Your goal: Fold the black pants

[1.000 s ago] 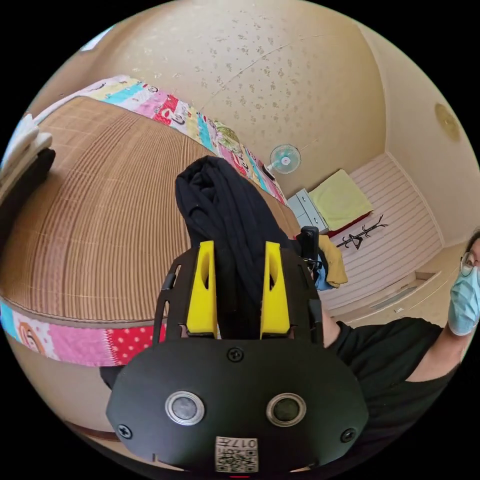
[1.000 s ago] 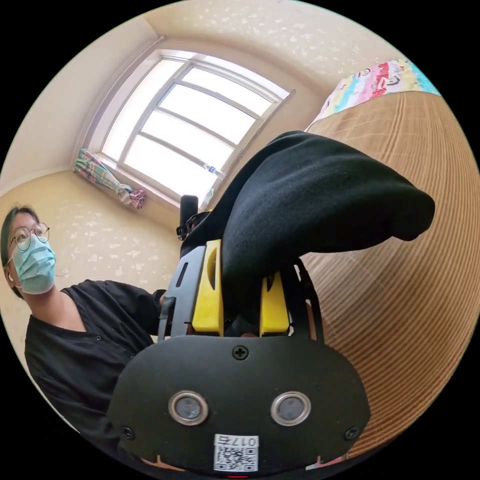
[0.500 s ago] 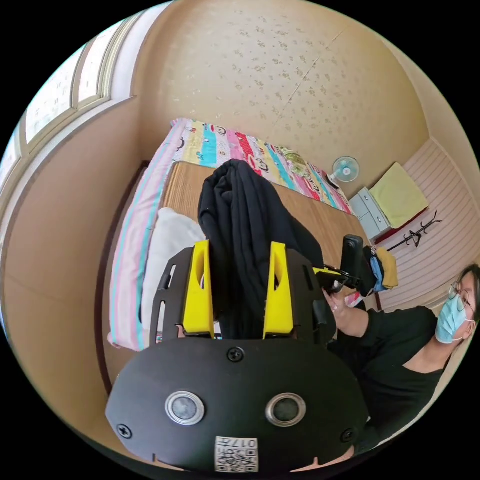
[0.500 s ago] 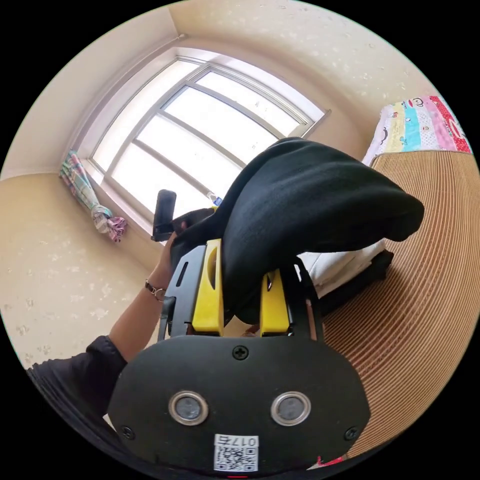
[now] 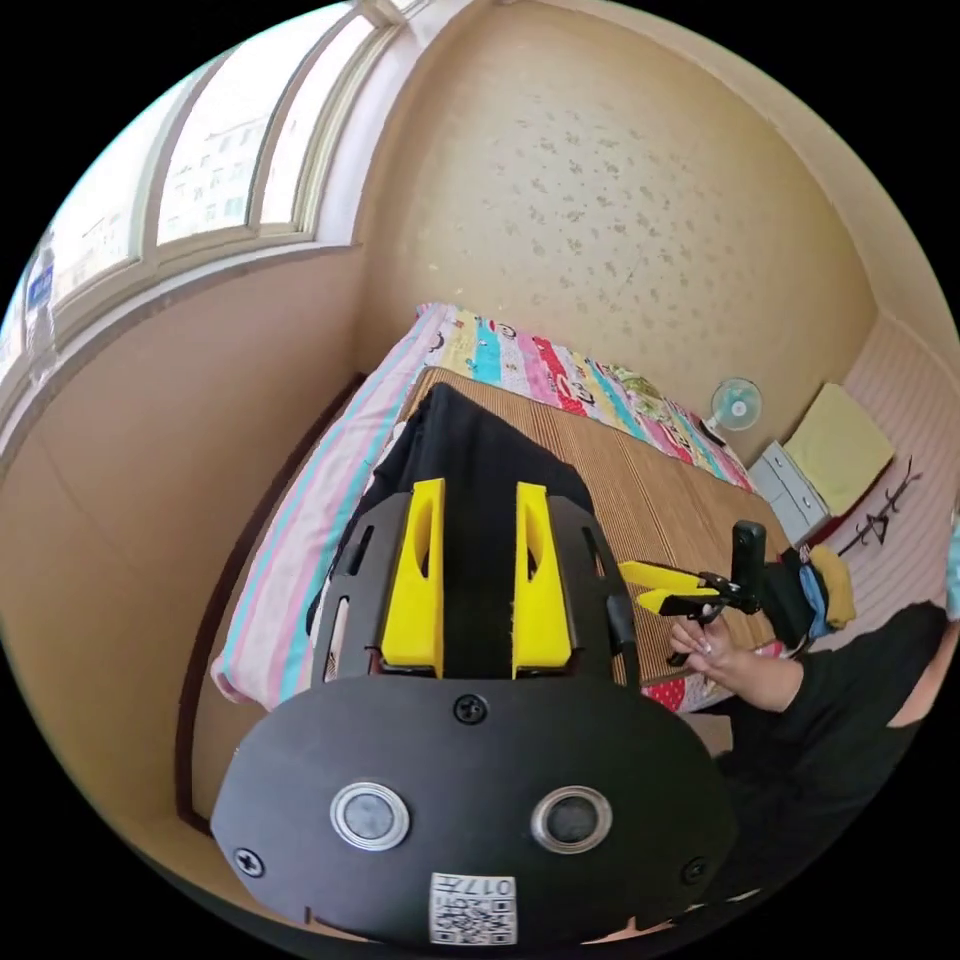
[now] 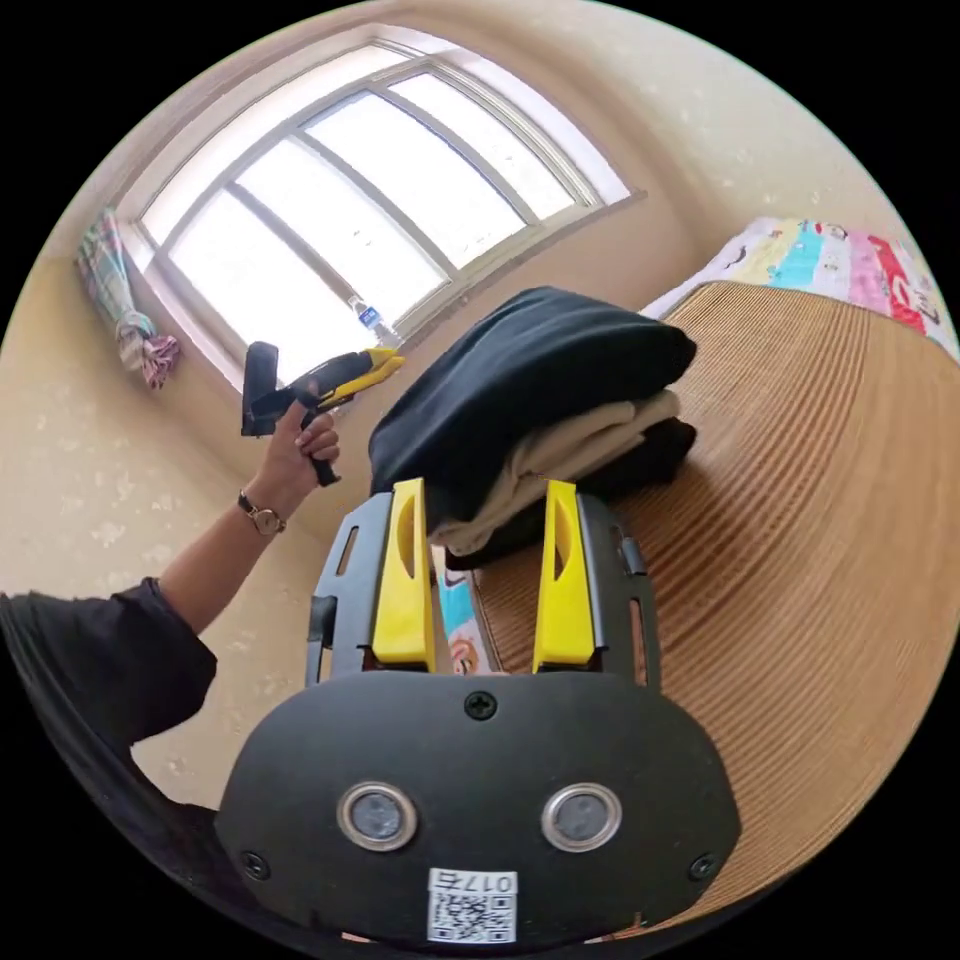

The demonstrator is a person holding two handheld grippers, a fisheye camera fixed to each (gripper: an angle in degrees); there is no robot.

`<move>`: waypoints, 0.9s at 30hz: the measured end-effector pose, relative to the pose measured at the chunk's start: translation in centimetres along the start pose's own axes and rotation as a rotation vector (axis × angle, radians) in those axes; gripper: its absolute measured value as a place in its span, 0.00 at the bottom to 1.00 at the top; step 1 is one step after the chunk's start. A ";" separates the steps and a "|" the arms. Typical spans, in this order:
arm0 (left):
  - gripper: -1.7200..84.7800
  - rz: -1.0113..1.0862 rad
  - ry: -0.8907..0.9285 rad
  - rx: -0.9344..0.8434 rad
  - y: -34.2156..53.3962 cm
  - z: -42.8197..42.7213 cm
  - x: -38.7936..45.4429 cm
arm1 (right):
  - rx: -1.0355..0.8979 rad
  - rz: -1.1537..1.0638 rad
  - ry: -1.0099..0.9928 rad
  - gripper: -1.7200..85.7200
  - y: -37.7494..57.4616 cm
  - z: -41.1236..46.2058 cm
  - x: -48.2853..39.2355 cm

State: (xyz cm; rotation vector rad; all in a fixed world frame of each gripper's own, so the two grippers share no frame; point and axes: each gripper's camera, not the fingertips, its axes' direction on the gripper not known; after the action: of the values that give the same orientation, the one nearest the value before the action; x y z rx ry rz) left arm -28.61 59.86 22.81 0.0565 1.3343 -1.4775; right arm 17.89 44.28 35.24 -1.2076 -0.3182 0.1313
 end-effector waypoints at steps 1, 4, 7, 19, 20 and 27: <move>0.14 0.052 -0.002 -0.005 1.2 -1.3 2.7 | 0.002 0.004 0.046 0.18 2.8 -2.9 1.1; 0.14 0.149 0.089 0.000 5.1 -3.8 8.8 | -0.020 0.187 0.049 0.13 10.2 -10.6 5.7; 0.11 0.195 0.389 -0.063 9.6 -2.7 13.0 | -0.025 0.379 -0.058 0.08 17.6 -17.5 8.2; 0.02 0.012 0.749 -0.110 21.6 6.9 28.4 | 0.215 0.525 0.848 0.03 26.2 -40.9 -1.0; 0.02 0.013 0.746 -0.103 21.5 6.7 28.6 | 0.236 0.571 0.850 0.03 26.5 -41.7 -0.3; 0.01 0.061 0.628 -0.019 22.4 2.0 33.3 | 0.392 0.636 0.862 0.05 26.0 -48.7 1.4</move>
State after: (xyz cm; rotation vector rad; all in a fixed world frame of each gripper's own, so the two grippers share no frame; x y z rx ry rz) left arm -25.23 41.79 -12.90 0.5840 1.8214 -1.4493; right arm 36.08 10.25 -4.23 -0.8392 0.8203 0.1964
